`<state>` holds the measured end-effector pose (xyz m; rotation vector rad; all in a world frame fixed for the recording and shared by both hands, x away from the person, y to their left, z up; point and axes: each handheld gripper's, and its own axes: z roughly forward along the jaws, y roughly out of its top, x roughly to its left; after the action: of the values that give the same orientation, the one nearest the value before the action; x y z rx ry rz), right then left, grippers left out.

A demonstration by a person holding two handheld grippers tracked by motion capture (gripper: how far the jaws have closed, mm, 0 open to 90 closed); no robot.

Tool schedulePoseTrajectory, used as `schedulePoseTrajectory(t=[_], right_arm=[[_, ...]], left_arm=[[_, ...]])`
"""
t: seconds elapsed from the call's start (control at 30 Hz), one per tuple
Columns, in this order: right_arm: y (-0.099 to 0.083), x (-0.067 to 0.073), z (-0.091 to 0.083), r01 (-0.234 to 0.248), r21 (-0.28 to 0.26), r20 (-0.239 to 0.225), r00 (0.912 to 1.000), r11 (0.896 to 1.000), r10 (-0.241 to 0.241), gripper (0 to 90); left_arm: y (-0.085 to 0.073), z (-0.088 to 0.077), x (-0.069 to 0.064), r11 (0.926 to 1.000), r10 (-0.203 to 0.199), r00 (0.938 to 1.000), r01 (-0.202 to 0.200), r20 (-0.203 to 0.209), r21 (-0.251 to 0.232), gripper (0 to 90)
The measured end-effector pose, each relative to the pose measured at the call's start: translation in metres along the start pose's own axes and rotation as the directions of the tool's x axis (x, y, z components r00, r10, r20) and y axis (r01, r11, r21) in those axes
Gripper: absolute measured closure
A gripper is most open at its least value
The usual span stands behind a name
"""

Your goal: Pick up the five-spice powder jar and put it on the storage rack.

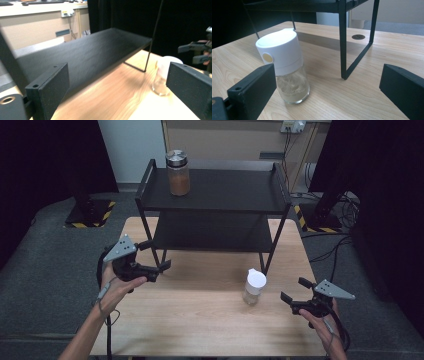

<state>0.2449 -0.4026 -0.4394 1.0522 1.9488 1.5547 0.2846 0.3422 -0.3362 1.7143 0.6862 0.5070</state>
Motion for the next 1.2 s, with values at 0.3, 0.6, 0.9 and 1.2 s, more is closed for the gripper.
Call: schedulePoseTrajectory(t=[0.3,0.6,0.9,1.2], right_arm=[[0.0,0.001,0.0,0.003,0.004,0.001,1.0,1.0,-0.003,1.4],[0.001,0.002,0.0,0.003,-0.001,0.002,1.0,1.0,-0.003,1.4],[0.001,0.002,-0.001,0.002,-0.005,0.002,1.0,1.0,-0.002,1.4],[0.001,0.003,-0.003,0.006,-0.012,0.008,1.0,1.0,-0.006,1.4]], left_arm=[[-0.049,-0.021,-0.008,0.9969,-0.079,0.9944,0.079,-0.071,-0.005,4.5],[-0.078,-0.038,-0.021,0.9978,-0.067,0.9892,0.066,-0.13,-0.008,5.2],[-0.092,-0.051,-0.029,0.9979,-0.063,0.9908,0.065,-0.12,0.01,4.7],[-0.104,-0.061,-0.029,0.9967,-0.081,0.9873,0.081,-0.136,-0.008,4.5]])
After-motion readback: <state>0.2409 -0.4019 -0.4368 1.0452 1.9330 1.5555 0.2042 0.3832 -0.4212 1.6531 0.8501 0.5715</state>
